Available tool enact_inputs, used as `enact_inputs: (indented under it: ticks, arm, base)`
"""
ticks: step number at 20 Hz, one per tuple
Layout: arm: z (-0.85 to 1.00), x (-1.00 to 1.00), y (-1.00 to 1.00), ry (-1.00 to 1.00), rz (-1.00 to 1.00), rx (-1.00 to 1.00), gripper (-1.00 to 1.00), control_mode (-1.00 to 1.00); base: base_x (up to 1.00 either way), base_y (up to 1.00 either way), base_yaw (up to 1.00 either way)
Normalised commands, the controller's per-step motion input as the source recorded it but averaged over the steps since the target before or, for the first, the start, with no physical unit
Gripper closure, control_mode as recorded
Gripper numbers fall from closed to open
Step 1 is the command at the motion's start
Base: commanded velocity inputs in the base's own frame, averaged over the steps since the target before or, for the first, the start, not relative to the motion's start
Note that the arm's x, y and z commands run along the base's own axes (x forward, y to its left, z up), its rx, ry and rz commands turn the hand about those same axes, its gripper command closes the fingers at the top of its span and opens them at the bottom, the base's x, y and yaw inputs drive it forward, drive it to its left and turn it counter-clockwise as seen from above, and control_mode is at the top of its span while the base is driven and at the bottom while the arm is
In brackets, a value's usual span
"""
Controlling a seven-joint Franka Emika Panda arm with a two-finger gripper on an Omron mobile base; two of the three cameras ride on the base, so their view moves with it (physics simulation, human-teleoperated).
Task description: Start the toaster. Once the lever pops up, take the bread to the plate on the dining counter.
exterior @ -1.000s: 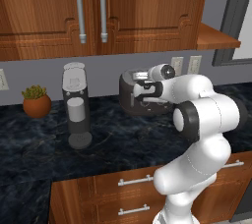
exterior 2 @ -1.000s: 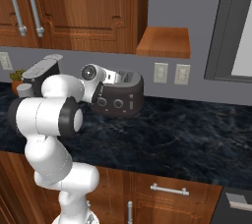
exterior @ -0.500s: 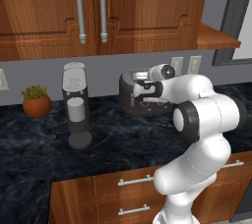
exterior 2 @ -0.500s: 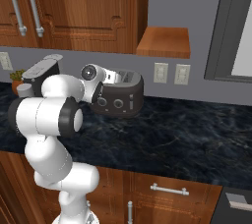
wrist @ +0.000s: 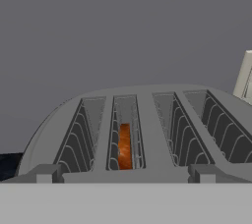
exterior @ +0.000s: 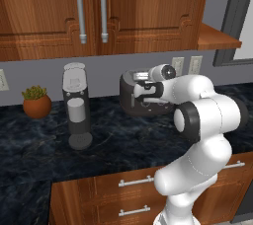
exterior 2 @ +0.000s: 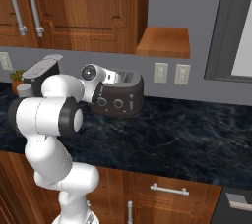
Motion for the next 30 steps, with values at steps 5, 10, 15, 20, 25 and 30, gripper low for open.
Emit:
enact_inputs:
  ticks: [5, 10, 15, 20, 25, 30]
  arm:
    - [0.0, 0.0, 0.0, 0.0, 0.0, 0.0, -1.0, -1.0]
    - [0.0, 0.0, 0.0, 0.0, 0.0, 0.0, -1.0, -1.0]
    - [0.0, 0.0, 0.0, 0.0, 0.0, 0.0, -1.0, -1.0]
    - [0.0, 0.0, 0.0, 0.0, 0.0, 0.0, -1.0, -1.0]
    - [0.0, 0.0, 0.0, 0.0, 0.0, 0.0, -1.0, -1.0]
    - [0.0, 0.0, 0.0, 0.0, 0.0, 0.0, -1.0, -1.0]
  base:
    - [0.0, 0.0, 0.0]
    - [0.0, 0.0, 0.0]
    - [0.0, 0.0, 0.0]
    - [0.0, 0.0, 0.0]
    - [0.0, 0.0, 0.0]
    - [0.0, 0.0, 0.0]
